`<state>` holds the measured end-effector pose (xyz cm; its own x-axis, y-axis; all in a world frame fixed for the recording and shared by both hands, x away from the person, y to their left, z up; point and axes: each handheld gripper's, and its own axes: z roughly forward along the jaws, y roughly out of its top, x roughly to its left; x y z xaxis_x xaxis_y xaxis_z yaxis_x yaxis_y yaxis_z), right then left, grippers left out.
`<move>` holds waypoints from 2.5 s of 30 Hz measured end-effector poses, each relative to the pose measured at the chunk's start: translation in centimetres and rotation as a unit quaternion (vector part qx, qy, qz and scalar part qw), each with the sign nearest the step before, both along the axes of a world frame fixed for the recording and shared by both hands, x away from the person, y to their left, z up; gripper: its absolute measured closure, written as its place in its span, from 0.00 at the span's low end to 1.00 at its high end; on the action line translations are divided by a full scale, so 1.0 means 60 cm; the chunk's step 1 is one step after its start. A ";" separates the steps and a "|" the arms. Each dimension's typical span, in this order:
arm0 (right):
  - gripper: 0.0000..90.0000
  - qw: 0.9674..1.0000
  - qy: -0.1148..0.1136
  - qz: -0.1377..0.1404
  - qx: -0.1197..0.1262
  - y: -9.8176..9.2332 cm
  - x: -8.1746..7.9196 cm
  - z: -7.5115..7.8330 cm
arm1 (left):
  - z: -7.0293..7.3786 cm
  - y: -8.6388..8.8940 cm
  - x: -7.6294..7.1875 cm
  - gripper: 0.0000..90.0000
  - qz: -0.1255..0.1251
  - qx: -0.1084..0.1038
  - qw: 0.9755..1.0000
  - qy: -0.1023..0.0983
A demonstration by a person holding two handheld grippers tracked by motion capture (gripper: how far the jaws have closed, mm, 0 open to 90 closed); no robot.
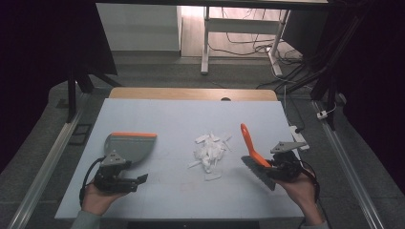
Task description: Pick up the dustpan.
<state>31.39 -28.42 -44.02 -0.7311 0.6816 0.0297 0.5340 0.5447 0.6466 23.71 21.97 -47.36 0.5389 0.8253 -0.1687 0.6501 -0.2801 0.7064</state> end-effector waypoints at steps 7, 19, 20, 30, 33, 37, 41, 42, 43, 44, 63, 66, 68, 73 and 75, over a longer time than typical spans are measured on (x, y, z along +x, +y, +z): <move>0.78 1.000 -0.005 -0.002 0.000 -0.005 -0.001 0.002 | 0.023 0.000 0.005 0.20 0.025 0.013 1.000 0.006; 0.78 1.000 -0.008 -0.010 -0.003 -0.005 -0.002 0.005 | 0.024 0.029 0.009 0.18 0.078 0.013 0.997 0.026; 0.78 1.000 -0.008 -0.011 -0.004 -0.005 -0.002 0.004 | 0.025 0.033 0.008 0.18 0.085 0.013 0.996 0.029; 0.78 1.000 -0.005 -0.010 -0.006 -0.002 0.000 0.000 | 0.015 0.066 0.012 0.16 0.124 0.007 0.990 0.068; 0.78 1.000 -0.005 -0.012 -0.007 -0.002 0.000 -0.001 | 0.011 0.074 0.015 0.16 0.139 0.009 0.988 0.069; 0.78 1.000 -0.004 -0.013 -0.008 -0.001 0.000 -0.001 | 0.001 0.087 0.021 0.16 0.158 0.003 0.984 0.082; 0.78 1.000 -0.003 -0.012 -0.010 -0.001 0.001 -0.002 | -0.016 0.085 0.030 0.16 0.160 0.003 0.982 0.103; 0.78 1.000 -0.003 -0.012 -0.010 0.000 0.001 -0.003 | -0.020 0.083 0.033 0.16 0.158 0.005 0.982 0.107; 0.78 1.000 -0.002 -0.012 -0.010 0.000 0.001 -0.003 | -0.024 0.081 0.035 0.16 0.157 0.006 0.981 0.111; 0.78 1.000 -0.002 -0.013 -0.011 0.000 0.001 -0.004 | -0.028 0.079 0.037 0.16 0.158 0.007 0.981 0.115; 0.78 1.000 -0.003 -0.012 -0.018 0.002 0.002 -0.007 | -0.075 0.072 0.061 0.18 0.173 0.017 0.973 0.150; 0.78 1.000 -0.003 -0.012 -0.018 0.002 0.002 -0.007 | -0.078 0.071 0.063 0.19 0.172 0.019 0.973 0.152; 0.78 1.000 -0.002 -0.011 -0.018 0.003 0.002 -0.007 | -0.080 0.070 0.065 0.20 0.175 0.017 0.973 0.153; 0.78 1.000 -0.003 -0.012 -0.020 0.003 0.002 -0.008 | -0.085 0.071 0.069 0.24 0.181 0.014 0.971 0.154; 0.78 1.000 -0.003 -0.012 -0.021 0.003 0.002 -0.008 | -0.087 0.071 0.070 0.26 0.183 0.013 0.971 0.155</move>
<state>31.52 -28.26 -44.52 -0.7142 0.6999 -0.0042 0.5435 0.5585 0.6267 27.90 26.22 -52.56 0.1354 0.9580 -0.2527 0.8894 -0.0052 0.4572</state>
